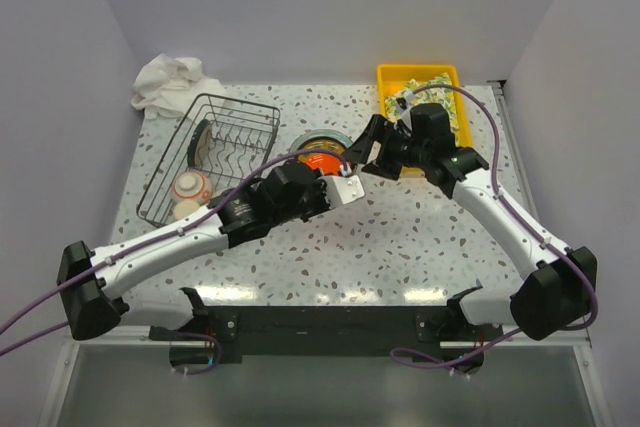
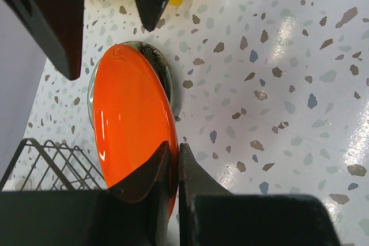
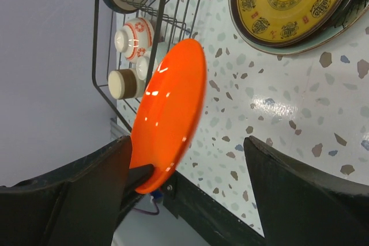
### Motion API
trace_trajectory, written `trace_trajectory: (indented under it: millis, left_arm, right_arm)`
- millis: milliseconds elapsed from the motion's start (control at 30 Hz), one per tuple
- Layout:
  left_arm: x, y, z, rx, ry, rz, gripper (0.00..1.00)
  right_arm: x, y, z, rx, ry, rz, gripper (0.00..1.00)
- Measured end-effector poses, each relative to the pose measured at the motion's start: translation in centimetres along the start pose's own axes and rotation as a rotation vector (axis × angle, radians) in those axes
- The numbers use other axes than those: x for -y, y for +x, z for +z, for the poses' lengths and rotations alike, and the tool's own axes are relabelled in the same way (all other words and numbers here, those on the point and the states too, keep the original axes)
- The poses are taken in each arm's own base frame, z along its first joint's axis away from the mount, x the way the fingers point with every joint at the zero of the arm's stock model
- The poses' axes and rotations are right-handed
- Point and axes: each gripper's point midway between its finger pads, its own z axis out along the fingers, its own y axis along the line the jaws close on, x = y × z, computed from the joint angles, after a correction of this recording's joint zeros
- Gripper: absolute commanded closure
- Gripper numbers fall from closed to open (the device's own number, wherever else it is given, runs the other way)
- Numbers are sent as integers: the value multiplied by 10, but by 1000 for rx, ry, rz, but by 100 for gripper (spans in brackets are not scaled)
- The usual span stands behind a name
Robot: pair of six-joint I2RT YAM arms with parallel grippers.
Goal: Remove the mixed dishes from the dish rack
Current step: Place the plate at the center of the board.
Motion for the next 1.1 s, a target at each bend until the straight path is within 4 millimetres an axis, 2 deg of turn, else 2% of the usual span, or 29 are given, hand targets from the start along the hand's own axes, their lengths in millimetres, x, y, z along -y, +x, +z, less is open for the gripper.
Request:
trace_trajectory:
  millis: [167, 367, 433, 533, 567, 633, 667, 733, 767, 867, 1100]
  left_arm:
    - [12, 6, 17, -49, -4, 71, 100]
    - [13, 7, 23, -63, -23, 107, 100]
    - [12, 7, 24, -65, -30, 114, 100]
    - [12, 8, 26, -71, -34, 120, 100]
    - [13, 9, 27, -74, -34, 124, 100]
    - [14, 10, 28, -78, -32, 128, 100]
    - [15, 10, 29, -80, -29, 129, 96]
    - [16, 10, 29, -83, -30, 134, 85]
    - [17, 10, 29, -82, -30, 140, 73]
    - [19, 10, 30, -86, -30, 134, 55]
    - [0, 20, 29, -111, -86, 52, 26]
  right_arm:
    - [5, 4, 6, -28, 12, 14, 37]
    - [19, 12, 17, -75, 51, 22, 55]
    - [26, 15, 22, -95, 71, 27, 57]
    - [34, 21, 27, -123, 94, 31, 70]
    - [36, 22, 27, -129, 99, 30, 78]
    - [38, 24, 30, -143, 100, 28, 87]
    - [38, 25, 30, -149, 99, 34, 94]
    - [39, 25, 31, -151, 100, 36, 99]
    - [39, 26, 32, -154, 102, 47, 100]
    - [38, 25, 34, -155, 96, 53, 100]
    - [48, 21, 40, -136, 124, 32, 100]
